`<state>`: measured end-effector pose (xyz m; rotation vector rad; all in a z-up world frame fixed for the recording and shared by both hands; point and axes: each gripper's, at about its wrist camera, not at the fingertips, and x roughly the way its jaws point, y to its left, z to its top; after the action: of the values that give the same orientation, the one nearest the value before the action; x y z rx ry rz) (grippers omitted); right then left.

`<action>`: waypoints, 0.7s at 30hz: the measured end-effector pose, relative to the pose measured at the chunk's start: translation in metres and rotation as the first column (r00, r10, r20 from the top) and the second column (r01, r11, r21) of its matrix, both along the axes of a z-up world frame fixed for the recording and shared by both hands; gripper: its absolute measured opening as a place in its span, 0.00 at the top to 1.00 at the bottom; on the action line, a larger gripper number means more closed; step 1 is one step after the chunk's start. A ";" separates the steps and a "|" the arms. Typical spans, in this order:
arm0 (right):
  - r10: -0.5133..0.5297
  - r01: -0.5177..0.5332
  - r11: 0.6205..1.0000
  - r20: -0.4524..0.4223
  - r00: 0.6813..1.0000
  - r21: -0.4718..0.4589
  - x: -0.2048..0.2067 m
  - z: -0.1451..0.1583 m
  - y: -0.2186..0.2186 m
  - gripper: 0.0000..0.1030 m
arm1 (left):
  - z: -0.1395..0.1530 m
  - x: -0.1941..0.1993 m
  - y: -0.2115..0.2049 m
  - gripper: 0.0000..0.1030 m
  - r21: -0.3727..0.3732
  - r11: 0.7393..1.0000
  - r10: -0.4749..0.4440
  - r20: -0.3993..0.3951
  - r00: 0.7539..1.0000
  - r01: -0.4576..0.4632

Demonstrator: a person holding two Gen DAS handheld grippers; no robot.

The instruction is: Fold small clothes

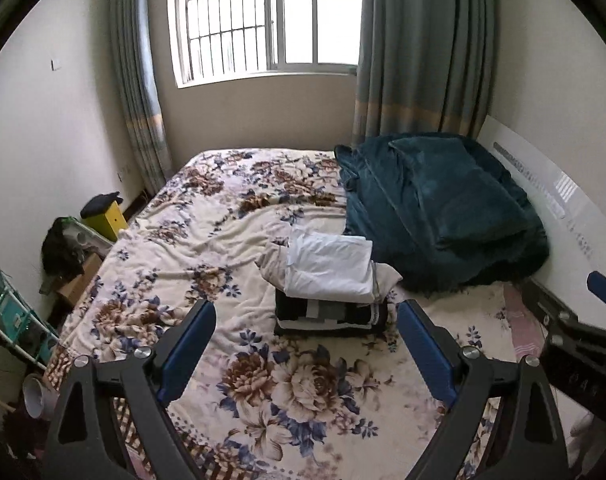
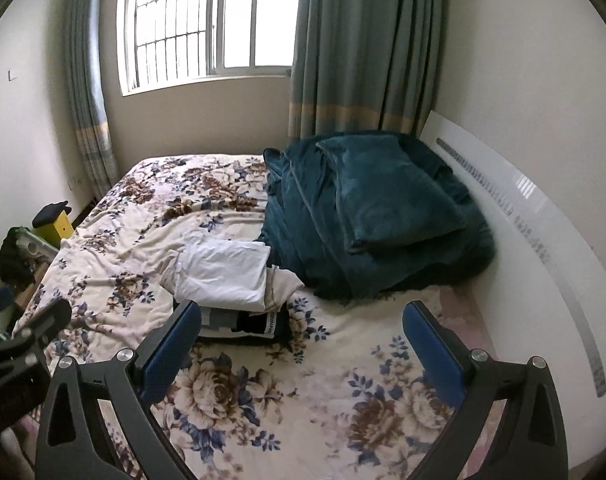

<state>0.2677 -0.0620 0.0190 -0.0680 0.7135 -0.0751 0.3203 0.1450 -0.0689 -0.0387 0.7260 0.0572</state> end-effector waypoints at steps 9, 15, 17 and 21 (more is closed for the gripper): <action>0.031 -0.032 0.999 0.042 0.999 0.018 -0.045 0.037 0.000 0.01 | 0.025 -0.037 0.000 0.10 0.016 1.000 0.012 0.050 0.999 -0.013; 0.035 -0.036 0.999 0.053 0.998 0.032 -0.052 0.043 -0.001 0.01 | 0.029 -0.049 0.000 0.10 0.023 1.000 0.010 0.054 0.999 -0.011; 0.035 -0.037 0.999 0.053 0.998 0.035 -0.053 0.043 -0.001 0.01 | 0.028 -0.049 -0.001 0.10 0.027 1.000 0.011 0.053 0.999 -0.012; 0.039 -0.041 0.998 0.054 0.998 0.037 -0.052 0.044 -0.002 0.01 | 0.032 -0.052 0.001 0.10 0.024 1.000 0.015 0.060 0.998 -0.016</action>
<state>0.2160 -0.0641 0.0627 -0.0434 0.6600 -0.0245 0.2687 0.1459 -0.0368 -0.0227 0.6650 0.0792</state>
